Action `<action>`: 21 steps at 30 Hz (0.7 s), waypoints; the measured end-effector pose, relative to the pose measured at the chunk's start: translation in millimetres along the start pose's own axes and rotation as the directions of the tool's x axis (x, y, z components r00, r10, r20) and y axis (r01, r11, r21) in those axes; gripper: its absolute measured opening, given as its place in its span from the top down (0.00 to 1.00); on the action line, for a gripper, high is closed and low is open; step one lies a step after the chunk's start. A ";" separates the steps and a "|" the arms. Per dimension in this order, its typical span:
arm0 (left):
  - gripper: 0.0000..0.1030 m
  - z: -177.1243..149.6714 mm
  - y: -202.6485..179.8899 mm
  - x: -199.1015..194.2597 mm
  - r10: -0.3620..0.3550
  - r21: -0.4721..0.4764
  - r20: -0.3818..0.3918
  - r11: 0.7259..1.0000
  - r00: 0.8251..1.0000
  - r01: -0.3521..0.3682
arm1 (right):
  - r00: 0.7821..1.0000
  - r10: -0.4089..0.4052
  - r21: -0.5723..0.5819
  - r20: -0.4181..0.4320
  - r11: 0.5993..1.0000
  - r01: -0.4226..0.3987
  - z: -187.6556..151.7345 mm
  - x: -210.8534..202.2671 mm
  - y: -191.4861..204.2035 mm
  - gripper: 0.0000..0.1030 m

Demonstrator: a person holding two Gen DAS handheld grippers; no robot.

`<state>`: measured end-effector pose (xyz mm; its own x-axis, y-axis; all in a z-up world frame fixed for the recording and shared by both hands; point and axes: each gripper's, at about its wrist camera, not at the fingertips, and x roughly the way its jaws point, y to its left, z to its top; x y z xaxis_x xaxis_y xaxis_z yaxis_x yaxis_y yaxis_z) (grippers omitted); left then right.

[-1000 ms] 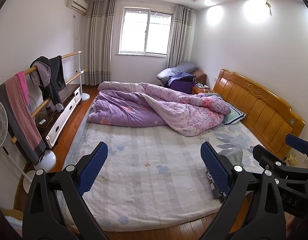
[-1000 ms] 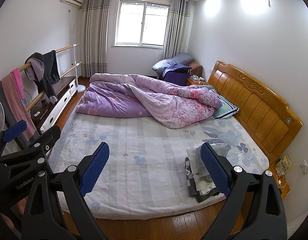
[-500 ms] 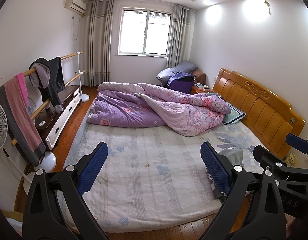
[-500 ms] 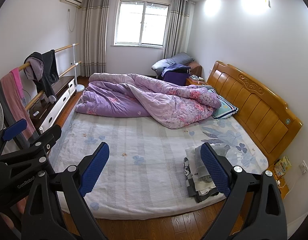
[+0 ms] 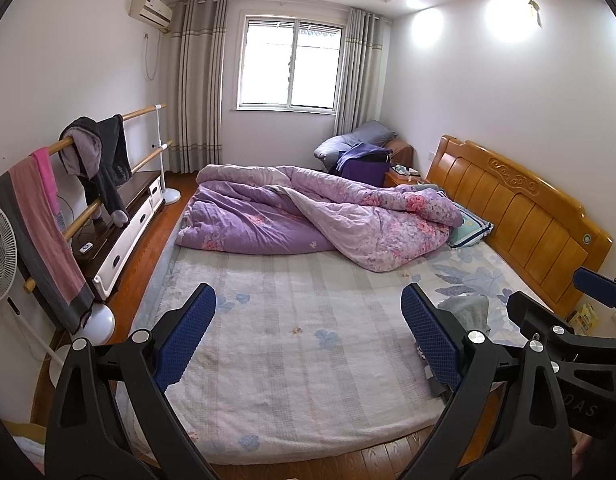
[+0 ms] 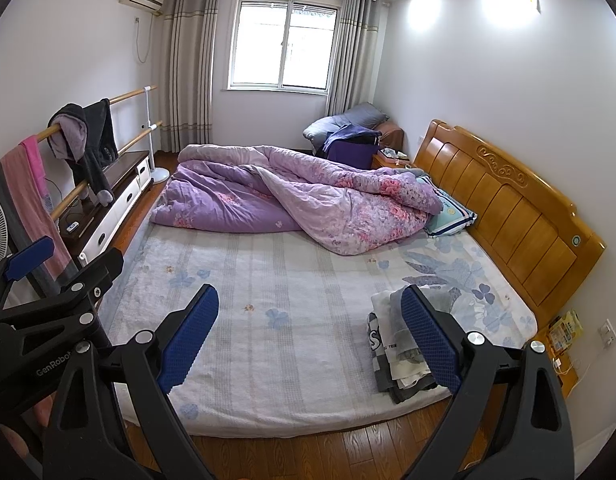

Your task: Fold large clothes

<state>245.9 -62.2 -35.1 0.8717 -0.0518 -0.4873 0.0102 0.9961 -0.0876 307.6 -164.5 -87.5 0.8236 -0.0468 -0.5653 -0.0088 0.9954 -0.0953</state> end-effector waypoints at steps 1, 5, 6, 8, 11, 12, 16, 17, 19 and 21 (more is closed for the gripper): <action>0.09 0.2 0.3 0.2 -0.001 0.000 -0.001 1.000 1.000 0.001 | 1.000 0.000 0.001 0.000 1.000 0.000 -0.3 -0.3 -0.4 0.13; 0.09 -0.1 -1.1 0.1 -0.001 0.000 -0.001 1.000 1.000 0.001 | 1.000 -0.001 -0.001 0.000 1.000 0.001 -0.1 0.5 -1.3 0.13; 0.09 0.4 -0.7 0.4 -0.001 0.001 -0.001 1.000 1.000 0.001 | 1.000 -0.002 0.001 0.000 1.000 0.002 -2.3 -0.2 -0.7 0.13; 0.09 -0.3 -0.5 0.2 0.000 0.003 -0.001 1.000 1.000 0.000 | 1.000 -0.004 0.001 -0.001 1.000 0.004 -2.7 -0.3 -1.3 0.13; 0.09 -0.2 -0.7 0.5 -0.004 0.004 -0.004 1.000 1.000 0.004 | 1.000 -0.008 0.003 -0.005 1.000 0.008 -6.4 -1.1 -0.9 0.13; 0.09 0.7 2.8 0.7 -0.008 0.005 -0.008 1.000 1.000 0.008 | 1.000 -0.008 0.003 -0.007 1.000 0.009 -7.2 -1.0 -0.3 0.13; 0.09 2.0 12.1 0.7 -0.012 0.015 -0.003 1.000 1.000 0.012 | 1.000 -0.009 0.008 -0.013 1.000 0.009 -9.9 -1.4 0.4 0.13; 0.09 1.8 14.1 0.8 -0.013 0.018 -0.002 1.000 1.000 0.013 | 1.000 -0.010 0.009 -0.014 1.000 0.010 -10.4 -1.8 0.5 0.13; 0.09 2.1 18.4 1.9 -0.019 0.022 -0.009 1.000 1.000 0.019 | 1.000 -0.009 0.009 -0.016 1.000 0.009 -10.4 -1.4 0.6 0.13; 0.09 2.3 21.3 1.7 -0.021 0.020 -0.013 1.000 1.000 0.022 | 1.000 -0.010 0.009 -0.015 1.000 0.010 -9.2 -0.3 0.2 0.13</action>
<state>248.8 -40.8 -35.8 0.8650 -0.0740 -0.4964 0.0390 0.9960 -0.0804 302.1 -165.0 -94.9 0.8148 -0.0582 -0.5769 0.0049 0.9956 -0.0935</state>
